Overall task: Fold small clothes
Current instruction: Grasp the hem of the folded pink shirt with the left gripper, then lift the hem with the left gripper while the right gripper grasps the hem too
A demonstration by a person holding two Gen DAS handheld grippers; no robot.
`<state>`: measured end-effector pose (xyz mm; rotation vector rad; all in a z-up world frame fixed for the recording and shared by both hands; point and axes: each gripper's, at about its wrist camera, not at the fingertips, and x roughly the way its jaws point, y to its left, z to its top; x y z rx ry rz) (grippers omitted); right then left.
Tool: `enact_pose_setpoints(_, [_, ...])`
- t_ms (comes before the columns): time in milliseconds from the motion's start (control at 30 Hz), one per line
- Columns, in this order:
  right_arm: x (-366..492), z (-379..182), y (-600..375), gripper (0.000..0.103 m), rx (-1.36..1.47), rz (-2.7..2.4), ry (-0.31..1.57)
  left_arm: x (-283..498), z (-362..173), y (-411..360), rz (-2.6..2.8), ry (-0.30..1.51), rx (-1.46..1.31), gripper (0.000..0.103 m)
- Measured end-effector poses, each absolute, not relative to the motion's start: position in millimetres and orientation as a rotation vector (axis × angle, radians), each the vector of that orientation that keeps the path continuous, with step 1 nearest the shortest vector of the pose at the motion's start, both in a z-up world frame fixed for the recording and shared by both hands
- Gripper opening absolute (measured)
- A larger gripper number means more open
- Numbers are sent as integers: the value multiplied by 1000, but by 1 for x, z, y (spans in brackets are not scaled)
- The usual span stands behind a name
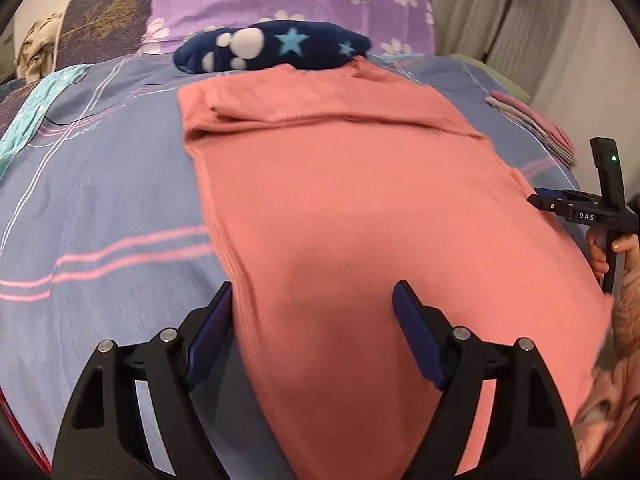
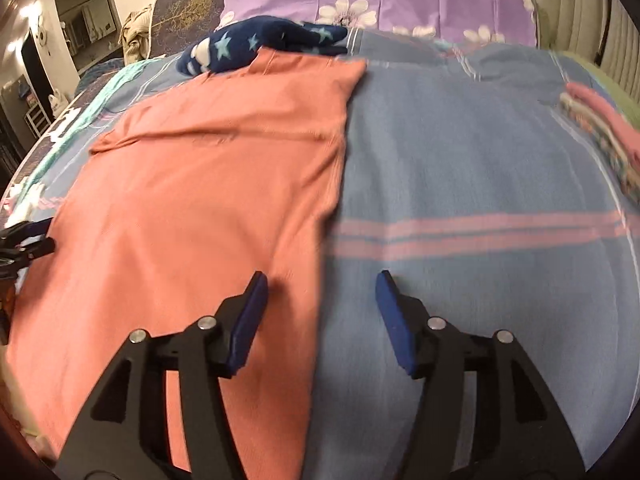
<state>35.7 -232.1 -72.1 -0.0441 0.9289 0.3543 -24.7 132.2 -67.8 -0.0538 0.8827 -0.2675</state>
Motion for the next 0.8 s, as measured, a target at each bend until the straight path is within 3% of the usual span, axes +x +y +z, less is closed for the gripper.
enact_pose_setpoints(300, [-50, -70, -267, 58, 47, 433, 967, -89, -67, 128, -356, 886, -113, 79])
enact_pose_setpoints(467, [-79, -66, -283, 58, 134, 499, 1021, -122, -64, 130, -389, 894, -193, 70])
enact_pose_setpoints(567, [-88, -65, -283, 58, 158, 549, 1040, -132, -63, 131, -387, 899, -197, 55])
enact_pose_setpoints(633, [-86, -66, -279, 59, 155, 553, 1037, -134, -65, 130, -377, 913, -194, 34])
enact_pose_setpoints(667, [-85, -66, -277, 60, 157, 552, 1034, -135, -66, 130, -375, 915, -191, 30])
enact_pose_setpoints(733, [-82, -66, -273, 61, 158, 552, 1028, -134, -66, 131, -351, 912, -186, 1])
enact_pose_setpoints(800, [-82, -64, -270, 61, 147, 550, 1027, -135, -59, 140, -295, 891, -216, 2])
